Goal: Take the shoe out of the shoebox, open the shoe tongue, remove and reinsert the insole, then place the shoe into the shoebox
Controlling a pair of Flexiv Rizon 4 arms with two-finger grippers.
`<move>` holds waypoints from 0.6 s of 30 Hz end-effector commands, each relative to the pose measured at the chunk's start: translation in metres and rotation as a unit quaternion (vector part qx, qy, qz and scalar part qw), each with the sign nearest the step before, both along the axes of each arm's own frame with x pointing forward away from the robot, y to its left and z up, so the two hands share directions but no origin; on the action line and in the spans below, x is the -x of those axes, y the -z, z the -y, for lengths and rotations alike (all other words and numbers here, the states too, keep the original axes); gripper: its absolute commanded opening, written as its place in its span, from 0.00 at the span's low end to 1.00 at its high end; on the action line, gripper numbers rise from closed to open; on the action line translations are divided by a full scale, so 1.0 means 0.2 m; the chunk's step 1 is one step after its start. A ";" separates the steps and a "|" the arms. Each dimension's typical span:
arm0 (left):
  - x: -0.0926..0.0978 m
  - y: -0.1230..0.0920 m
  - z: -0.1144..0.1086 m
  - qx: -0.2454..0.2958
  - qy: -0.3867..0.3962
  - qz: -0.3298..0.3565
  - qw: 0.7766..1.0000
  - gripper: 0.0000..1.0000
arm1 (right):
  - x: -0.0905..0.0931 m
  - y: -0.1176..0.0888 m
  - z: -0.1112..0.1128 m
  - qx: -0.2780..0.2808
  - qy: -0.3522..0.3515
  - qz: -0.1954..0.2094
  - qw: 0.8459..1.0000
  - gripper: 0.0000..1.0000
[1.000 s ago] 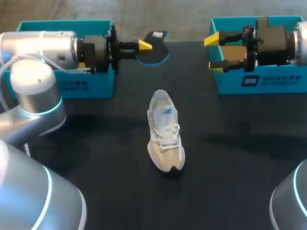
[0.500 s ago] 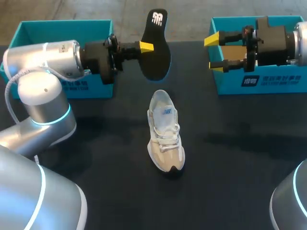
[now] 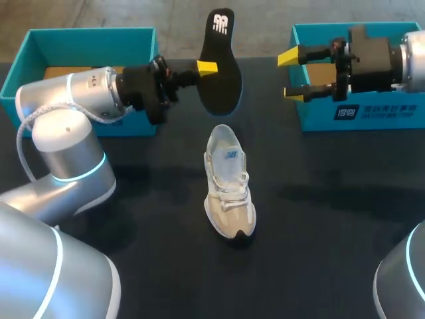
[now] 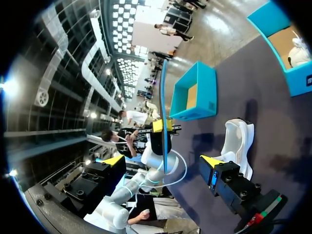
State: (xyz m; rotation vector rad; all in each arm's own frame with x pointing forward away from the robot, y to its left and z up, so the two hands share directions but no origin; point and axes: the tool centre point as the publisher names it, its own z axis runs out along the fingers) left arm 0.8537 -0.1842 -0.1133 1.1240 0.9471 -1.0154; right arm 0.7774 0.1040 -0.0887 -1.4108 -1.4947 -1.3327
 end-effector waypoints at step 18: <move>0.05 -0.03 0.13 -0.021 0.020 -0.031 0.999 0.00 | -0.14 0.02 -0.23 0.017 -0.050 -0.013 0.999 0.82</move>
